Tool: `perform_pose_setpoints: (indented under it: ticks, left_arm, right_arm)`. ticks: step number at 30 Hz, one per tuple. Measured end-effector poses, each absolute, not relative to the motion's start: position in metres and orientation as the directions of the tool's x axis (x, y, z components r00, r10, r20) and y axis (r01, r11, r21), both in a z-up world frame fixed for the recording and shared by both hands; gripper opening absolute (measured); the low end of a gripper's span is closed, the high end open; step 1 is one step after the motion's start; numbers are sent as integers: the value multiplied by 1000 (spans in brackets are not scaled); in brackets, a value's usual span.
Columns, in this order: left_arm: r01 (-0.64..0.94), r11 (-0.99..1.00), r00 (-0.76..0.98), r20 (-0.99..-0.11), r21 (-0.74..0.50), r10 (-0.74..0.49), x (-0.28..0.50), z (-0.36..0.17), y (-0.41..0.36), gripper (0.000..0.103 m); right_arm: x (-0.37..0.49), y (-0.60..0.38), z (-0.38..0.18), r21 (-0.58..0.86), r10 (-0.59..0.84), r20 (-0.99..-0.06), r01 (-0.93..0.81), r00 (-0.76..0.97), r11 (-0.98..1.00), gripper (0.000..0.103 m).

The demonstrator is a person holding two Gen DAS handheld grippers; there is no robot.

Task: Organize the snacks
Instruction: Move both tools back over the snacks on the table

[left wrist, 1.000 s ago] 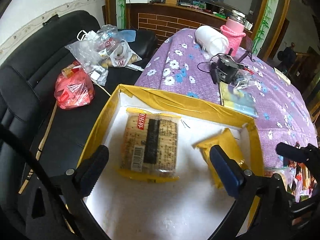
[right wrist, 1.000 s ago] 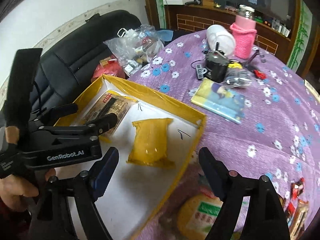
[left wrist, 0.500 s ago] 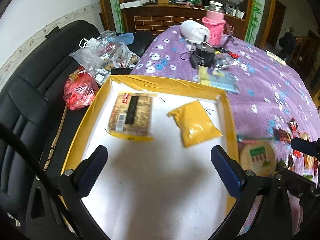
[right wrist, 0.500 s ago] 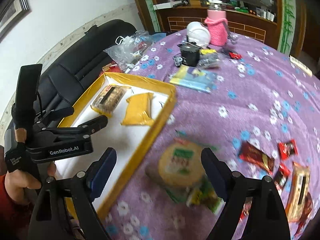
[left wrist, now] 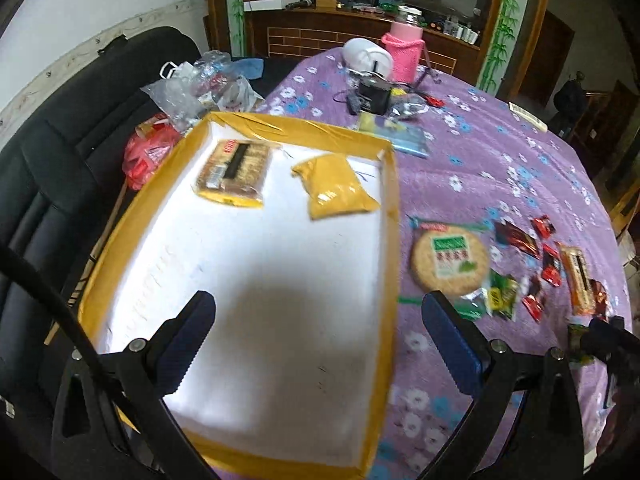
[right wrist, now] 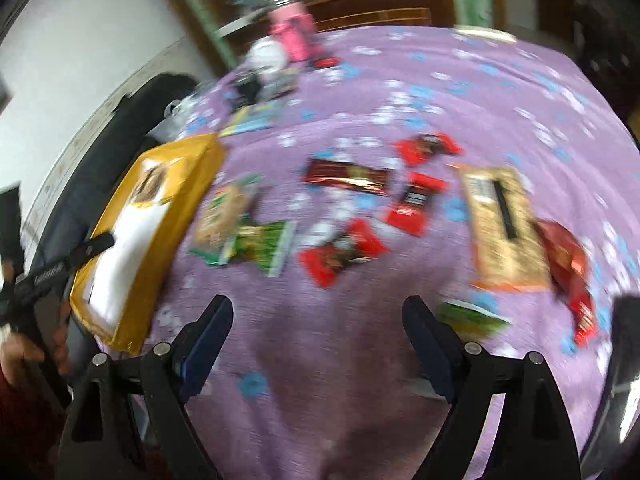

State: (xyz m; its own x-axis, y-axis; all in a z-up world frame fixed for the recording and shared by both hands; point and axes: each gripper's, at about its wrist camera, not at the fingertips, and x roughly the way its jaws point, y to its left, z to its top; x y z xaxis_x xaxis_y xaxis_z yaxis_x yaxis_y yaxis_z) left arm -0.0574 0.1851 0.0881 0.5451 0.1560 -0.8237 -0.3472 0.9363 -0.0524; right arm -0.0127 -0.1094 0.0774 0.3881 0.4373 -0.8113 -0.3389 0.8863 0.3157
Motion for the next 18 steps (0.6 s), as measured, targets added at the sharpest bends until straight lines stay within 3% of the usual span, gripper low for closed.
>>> perform_pose_setpoints:
  ticks: [13,18]
  left_arm:
    - [-229,968,550,-835,-107,38,-37,89,123,103]
    - [-164,966,518,-851,-199,-88,-24,79,97,101]
  right_arm:
    - [-22,-175,60,338,385,-842,-186,377,923,87]
    - [-23,-183,57,345,380,-842,-161,383,925,87]
